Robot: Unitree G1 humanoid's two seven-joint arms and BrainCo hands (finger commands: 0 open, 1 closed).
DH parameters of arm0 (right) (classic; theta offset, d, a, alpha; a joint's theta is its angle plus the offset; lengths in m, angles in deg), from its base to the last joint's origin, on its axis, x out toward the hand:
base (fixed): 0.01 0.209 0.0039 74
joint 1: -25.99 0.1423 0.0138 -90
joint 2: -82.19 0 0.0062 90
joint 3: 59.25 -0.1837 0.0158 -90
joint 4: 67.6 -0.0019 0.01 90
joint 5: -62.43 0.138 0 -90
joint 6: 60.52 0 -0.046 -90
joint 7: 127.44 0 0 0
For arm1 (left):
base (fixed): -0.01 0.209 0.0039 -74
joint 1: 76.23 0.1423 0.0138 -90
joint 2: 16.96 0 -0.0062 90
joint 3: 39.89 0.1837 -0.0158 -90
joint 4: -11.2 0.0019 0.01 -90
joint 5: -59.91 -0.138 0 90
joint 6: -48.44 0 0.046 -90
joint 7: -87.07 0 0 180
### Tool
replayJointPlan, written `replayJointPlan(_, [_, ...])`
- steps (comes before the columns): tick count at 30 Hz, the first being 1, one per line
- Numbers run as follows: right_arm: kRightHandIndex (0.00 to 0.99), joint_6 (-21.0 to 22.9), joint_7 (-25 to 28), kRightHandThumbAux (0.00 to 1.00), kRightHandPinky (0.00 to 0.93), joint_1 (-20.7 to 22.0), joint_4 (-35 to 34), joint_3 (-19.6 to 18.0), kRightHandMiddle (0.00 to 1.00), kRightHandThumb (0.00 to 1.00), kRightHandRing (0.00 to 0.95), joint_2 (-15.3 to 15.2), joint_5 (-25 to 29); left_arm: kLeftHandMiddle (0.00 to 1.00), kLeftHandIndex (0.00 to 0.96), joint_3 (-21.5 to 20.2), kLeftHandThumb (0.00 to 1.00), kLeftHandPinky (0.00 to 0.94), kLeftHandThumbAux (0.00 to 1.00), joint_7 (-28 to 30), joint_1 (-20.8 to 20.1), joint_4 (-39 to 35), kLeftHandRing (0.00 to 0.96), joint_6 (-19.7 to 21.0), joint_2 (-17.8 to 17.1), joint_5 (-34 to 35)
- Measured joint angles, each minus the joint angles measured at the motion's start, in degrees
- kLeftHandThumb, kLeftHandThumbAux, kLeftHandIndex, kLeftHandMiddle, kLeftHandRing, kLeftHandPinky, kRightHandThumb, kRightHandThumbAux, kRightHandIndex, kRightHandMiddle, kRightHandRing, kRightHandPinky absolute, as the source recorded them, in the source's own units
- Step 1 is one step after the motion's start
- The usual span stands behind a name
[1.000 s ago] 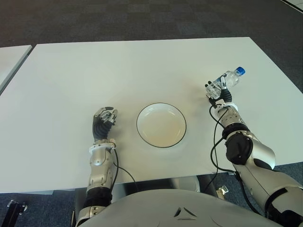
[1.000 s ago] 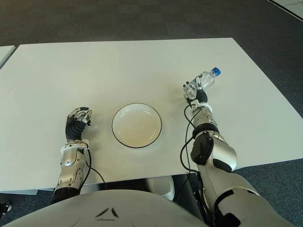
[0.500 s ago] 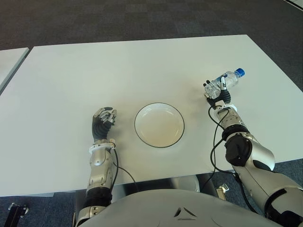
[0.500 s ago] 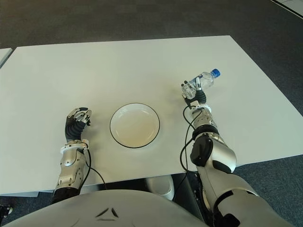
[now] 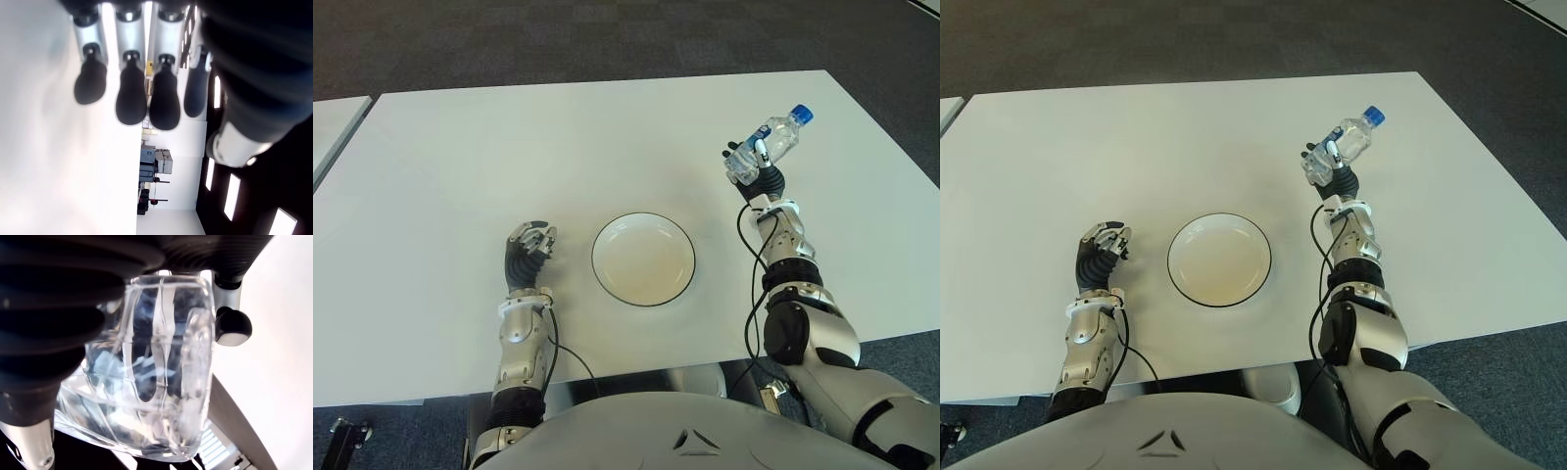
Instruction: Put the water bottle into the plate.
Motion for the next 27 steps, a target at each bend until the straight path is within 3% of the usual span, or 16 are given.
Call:
replayJointPlan(7, [0.438, -2.4, 1.8, 0.725, 0.876, -6.3, -8.9, 7.2, 0.887, 0.703, 0.885, 1.0, -4.4, 0.726, 0.435, 0.1, 0.706, 0.733, 0.718, 0.0, -0.2, 0.2, 0.722, -0.1, 0.0, -0.1])
replayJointPlan(16, [0.438, -9.7, 4.6, 0.725, 0.867, -8.6, -12.0, 12.7, 0.887, 0.704, 0.883, -0.1, -9.3, 0.733, 0.434, 0.2, 0.705, 0.731, 0.719, -0.2, -0.1, 0.1, 0.729, -0.3, 0.0, -0.4])
replayJointPlan(23, [0.439, -18.3, 0.1, 0.723, 0.856, -11.1, -14.9, 18.3, 0.881, 0.705, 0.876, -0.6, -19.4, 0.73, 0.435, 0.1, 0.705, 0.726, 0.718, -0.2, -0.1, -0.4, 0.726, 0.9, 0.1, -0.6])
replayJointPlan(27, [0.439, -20.4, -2.9, 0.723, 0.846, -13.6, -18.3, 22.8, 0.871, 0.705, 0.866, -2.1, -27.6, 0.733, 0.435, 0.1, 0.705, 0.728, 0.718, -0.2, -0.1, -0.4, 0.728, 0.8, 0.0, -0.6])
